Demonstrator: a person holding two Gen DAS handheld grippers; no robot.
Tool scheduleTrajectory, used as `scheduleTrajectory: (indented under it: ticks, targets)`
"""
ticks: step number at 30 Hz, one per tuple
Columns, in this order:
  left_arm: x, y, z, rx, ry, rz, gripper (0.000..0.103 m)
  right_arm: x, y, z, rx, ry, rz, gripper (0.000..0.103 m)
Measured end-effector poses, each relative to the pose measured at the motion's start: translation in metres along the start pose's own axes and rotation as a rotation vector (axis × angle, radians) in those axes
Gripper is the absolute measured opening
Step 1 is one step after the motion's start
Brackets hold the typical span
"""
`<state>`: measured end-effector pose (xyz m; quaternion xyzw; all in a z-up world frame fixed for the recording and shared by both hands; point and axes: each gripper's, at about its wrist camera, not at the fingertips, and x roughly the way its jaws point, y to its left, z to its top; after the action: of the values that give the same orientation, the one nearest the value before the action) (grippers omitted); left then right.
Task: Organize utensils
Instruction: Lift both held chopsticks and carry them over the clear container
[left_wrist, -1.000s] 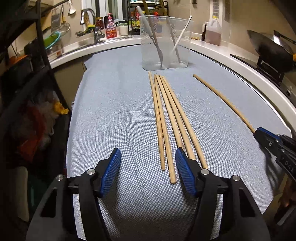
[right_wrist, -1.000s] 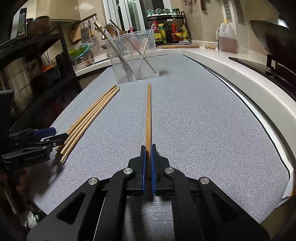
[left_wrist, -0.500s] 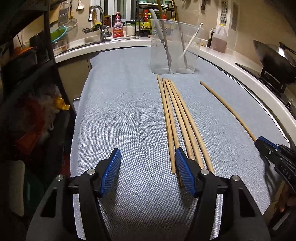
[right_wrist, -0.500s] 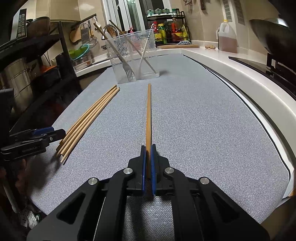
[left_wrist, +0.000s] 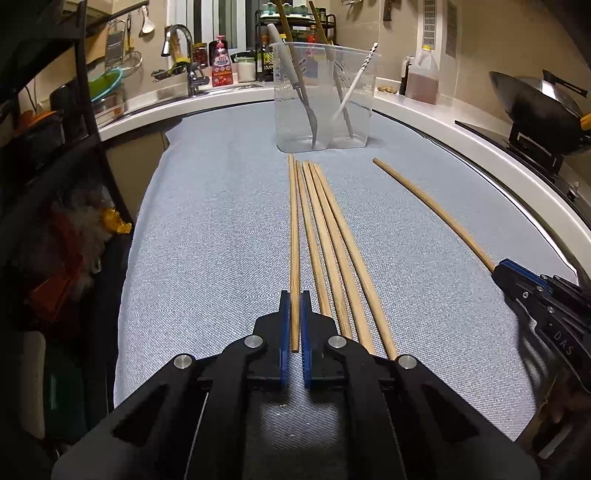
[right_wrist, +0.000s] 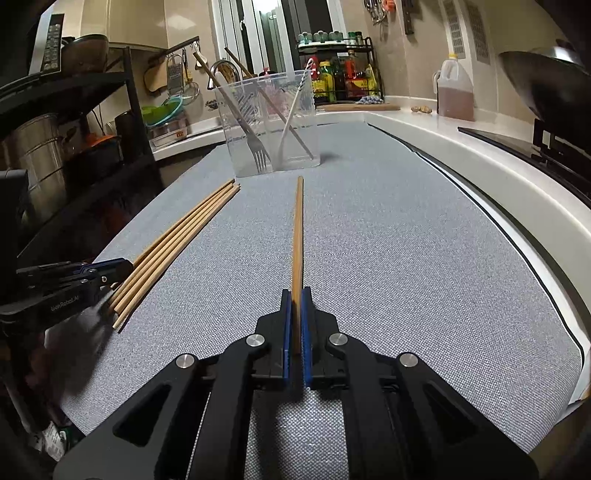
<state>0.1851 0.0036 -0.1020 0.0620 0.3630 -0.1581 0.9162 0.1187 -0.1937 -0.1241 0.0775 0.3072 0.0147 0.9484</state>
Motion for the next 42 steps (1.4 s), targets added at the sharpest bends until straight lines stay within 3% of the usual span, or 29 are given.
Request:
scheduleTrajectory:
  ticks: [5,15,24,34,42]
  targets:
    - [-0.027,-0.001,0.000,-0.025,-0.060,-0.005,0.005,-0.014,-0.003,0.004,0.025,0.035,-0.012,0.005]
    - [-0.101,-0.001,0.021,-0.006,-0.250,0.011,0.005,-0.070,0.002,0.020,-0.033,-0.108,-0.049,0.005]
    - [-0.130,-0.004,0.044,0.002,-0.345,0.027,0.005,-0.101,0.009,0.053,-0.053,-0.212,-0.027,0.005]
    - [-0.137,0.000,0.087,-0.025,-0.377,0.015,0.005,-0.099,0.007,0.103,-0.011,-0.249,0.021,0.005]
    - [-0.134,0.001,0.125,-0.038,-0.341,0.012,0.005,-0.099,0.010,0.139,-0.016,-0.288,0.031,0.005]
